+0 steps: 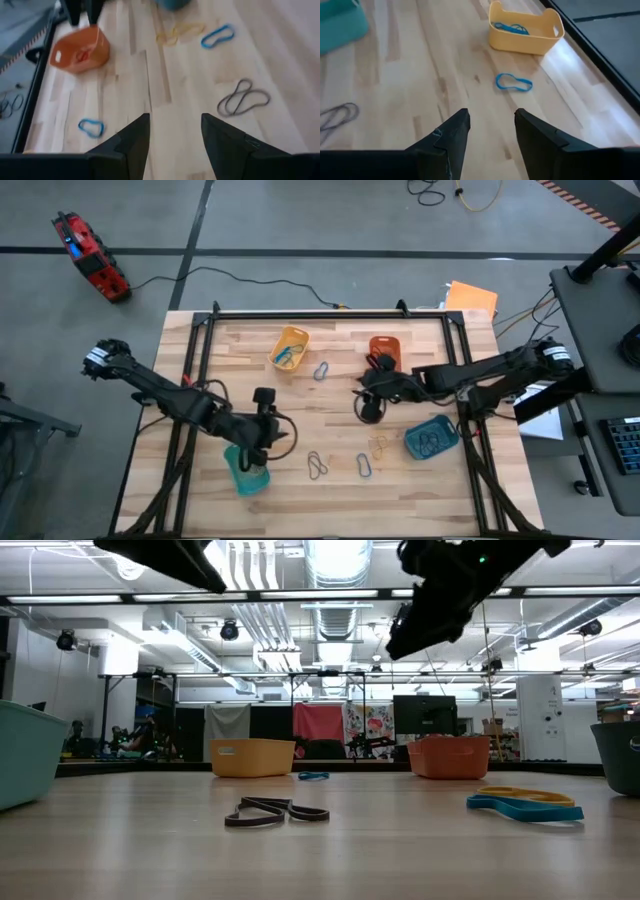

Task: Sort rubber bands into baskets
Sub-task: Put the blue rubber band into the yellow bin

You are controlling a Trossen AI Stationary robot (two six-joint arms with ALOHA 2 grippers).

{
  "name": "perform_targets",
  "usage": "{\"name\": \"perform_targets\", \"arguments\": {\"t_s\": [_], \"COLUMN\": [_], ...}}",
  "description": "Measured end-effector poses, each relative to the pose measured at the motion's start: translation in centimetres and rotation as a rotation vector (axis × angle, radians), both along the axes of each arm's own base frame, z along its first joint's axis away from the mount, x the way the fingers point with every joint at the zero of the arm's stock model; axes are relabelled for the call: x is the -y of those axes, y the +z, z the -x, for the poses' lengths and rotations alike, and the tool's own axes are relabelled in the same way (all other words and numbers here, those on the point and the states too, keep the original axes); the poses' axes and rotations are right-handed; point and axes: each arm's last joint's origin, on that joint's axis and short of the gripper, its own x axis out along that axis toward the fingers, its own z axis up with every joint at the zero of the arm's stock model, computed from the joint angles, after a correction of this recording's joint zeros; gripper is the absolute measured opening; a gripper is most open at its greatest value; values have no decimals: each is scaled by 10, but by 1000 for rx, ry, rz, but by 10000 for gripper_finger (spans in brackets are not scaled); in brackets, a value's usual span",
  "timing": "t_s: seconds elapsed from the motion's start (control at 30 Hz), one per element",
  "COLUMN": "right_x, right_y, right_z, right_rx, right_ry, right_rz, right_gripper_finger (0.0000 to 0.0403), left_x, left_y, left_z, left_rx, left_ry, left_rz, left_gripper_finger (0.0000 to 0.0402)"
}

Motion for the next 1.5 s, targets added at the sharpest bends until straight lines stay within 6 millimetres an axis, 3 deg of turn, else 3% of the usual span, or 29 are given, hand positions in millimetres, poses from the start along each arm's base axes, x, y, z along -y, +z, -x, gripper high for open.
{"name": "perform_targets", "arguments": {"t_s": [0.23,0.47,0.8,1.17,1.5], "right_x": [9,26,57,95,109], "right_y": [-5,-8,-34,-71,-105], "right_z": [-27,-59,-108,-126,-133], "right_rx": [-59,-98,-192,-261,-304], "right_ry": [1,-1,137,109,132], "right_rz": [49,102,100,20,-78], "right_gripper_finger": [167,180,185,186,185], "left_x": [-10,-25,-29,-29,-29], "left_y": [-1,-5,-15,-17,-17], "left_z": [19,35,38,39,39], "left_rx": [187,316,303,305,320], "left_ry": [-29,197,247,261,271], "left_rz": [58,-72,-122,-102,-81], "left_gripper_finger": [161,161,161,161,162]}}
